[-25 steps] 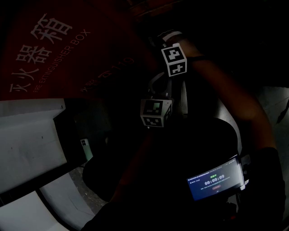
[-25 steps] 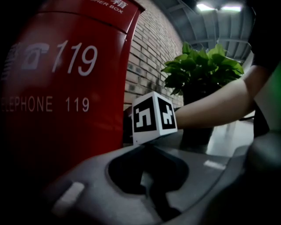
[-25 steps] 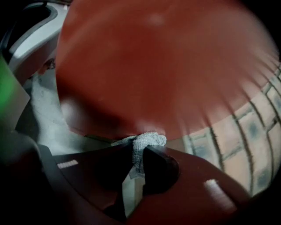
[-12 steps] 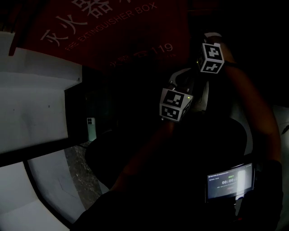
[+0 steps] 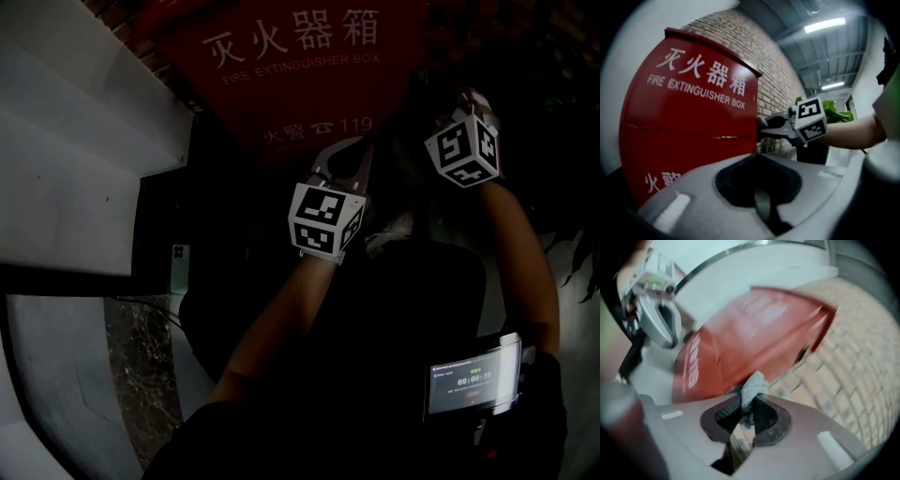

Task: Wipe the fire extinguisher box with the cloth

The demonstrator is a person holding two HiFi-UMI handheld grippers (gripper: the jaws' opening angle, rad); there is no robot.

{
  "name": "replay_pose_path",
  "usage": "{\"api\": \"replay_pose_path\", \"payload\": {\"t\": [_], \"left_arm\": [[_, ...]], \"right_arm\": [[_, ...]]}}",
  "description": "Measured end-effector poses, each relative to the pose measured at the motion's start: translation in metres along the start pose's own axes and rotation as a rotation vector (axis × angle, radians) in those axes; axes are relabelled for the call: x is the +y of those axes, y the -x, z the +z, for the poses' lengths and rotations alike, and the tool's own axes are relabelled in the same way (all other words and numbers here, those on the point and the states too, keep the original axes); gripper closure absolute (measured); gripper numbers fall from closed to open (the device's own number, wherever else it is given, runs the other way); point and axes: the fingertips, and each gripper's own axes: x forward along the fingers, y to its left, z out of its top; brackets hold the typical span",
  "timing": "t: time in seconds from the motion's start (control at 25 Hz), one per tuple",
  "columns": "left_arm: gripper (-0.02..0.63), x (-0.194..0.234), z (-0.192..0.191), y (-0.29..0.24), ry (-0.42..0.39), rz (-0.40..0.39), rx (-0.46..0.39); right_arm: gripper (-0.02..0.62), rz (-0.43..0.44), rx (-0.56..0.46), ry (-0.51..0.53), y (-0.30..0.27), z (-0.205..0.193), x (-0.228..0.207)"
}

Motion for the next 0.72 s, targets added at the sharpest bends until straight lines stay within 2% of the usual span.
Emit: {"api": "replay_pose_path", "payload": {"t": [0.08, 0.24, 0.36, 0.48, 0.64, 0.72], "left_arm": [[0.603, 0.015, 0.027, 0.017, -0.02, 0.021, -0.042], [0.603, 0.056, 0.068, 0.058, -0.052, 0.077, -0.099], [0.603, 0.09, 0.086, 0.09, -0.081, 0.12, -0.115], [0.603, 0.127, 0.101, 0.118, -0.115, 0.174, -0.123], [0.603, 0.174, 0.119, 0.148, -0.095, 0.239, -0.151], [0.603, 0.193, 0.127, 0.16, -0.103, 0.259, -0.152]], "right_arm": [[0.551, -0.045, -0.017, -0.048, 0.017, 0.029, -0.019], [0.549, -0.157, -0.023, -0.201, 0.049, 0.06, -0.052], [0.549, -0.19, -0.082, -0.282, 0.065, 0.097, -0.056], [0.549, -0.173, -0.135, -0.221, 0.061, 0.153, -0.037], [0.55, -0.108, -0.197, -0.093, 0.036, 0.228, 0.001], [0.549, -0.052, -0.244, -0.101, 0.022, 0.263, 0.024]]}}
